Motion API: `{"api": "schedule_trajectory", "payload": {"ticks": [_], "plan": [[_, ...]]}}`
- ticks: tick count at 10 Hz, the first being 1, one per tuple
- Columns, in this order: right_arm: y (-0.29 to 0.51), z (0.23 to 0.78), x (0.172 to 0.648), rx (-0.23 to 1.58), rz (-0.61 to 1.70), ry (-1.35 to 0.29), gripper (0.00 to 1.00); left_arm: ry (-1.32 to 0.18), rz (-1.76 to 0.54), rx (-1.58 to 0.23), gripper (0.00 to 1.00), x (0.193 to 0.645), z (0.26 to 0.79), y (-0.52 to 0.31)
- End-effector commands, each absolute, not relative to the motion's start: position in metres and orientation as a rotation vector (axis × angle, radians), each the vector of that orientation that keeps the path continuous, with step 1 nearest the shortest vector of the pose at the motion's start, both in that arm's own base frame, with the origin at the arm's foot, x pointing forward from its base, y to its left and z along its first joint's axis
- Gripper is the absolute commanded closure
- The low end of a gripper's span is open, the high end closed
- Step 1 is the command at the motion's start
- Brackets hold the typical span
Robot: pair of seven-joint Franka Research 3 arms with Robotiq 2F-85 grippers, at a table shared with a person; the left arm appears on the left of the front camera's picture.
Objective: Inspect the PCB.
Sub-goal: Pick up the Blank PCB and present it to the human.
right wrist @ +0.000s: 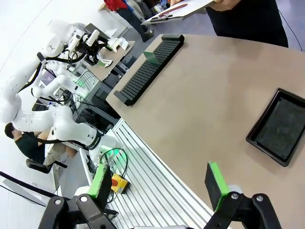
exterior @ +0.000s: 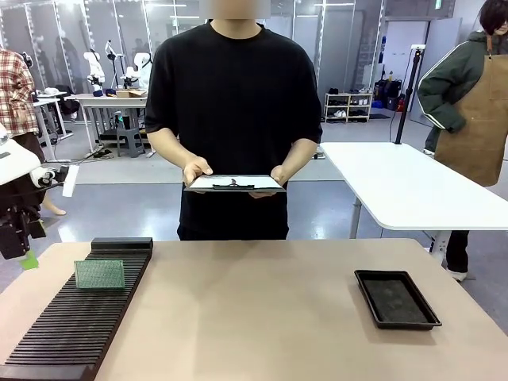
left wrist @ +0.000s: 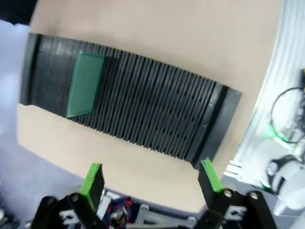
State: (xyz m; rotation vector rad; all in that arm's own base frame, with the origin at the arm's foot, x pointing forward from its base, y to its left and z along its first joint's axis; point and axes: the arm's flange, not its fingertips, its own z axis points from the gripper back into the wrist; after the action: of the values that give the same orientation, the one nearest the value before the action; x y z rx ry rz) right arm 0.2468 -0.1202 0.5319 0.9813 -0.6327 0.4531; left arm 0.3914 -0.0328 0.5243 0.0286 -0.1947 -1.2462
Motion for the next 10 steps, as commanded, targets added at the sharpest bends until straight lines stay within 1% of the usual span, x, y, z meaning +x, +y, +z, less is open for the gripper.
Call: {"api": "schedule_trajectory", "payload": {"ticks": [1,3,4,5,6,8,9,10], "plan": [[-0.120,0.533,0.248,0.986,0.473,-0.648,0.00,-0.169,-1.254,0.046,0.00,0.390,0.526,-0.037],[-0.120,0.533,0.248,0.986,0.473,-0.648,0.00,-0.169,-1.254,0.046,0.00,0.390,0.526,-0.037],[-0.120,0.533,0.248,0.986,0.473,-0.648,0.00,-0.195,-1.254,0.024,0.00,0.391,0.524,-0.033],[-0.120,0.533,0.248,0.986,0.473,-0.648,0.00,-0.103,-1.353,0.023,0.00,0.403,0.522,-0.028],[-0.120,0.533,0.248,0.986,0.473,-0.648,0.00,-0.062,-1.449,0.011,0.00,0.418,0.518,-0.021],[-0.120,0.533,0.248,0.986,0.473,-0.648,0.00,-0.034,-1.550,0.075,0.00,0.454,0.505,-0.011],[-0.120,0.533,0.248,0.986,0.473,-0.648,0.00,-0.019,-1.667,0.095,0.00,0.472,0.500,-0.008],[-0.120,0.533,0.248,0.986,0.473,-0.648,0.00,-0.016,-1.667,0.063,0.00,0.488,0.497,-0.003]]}}
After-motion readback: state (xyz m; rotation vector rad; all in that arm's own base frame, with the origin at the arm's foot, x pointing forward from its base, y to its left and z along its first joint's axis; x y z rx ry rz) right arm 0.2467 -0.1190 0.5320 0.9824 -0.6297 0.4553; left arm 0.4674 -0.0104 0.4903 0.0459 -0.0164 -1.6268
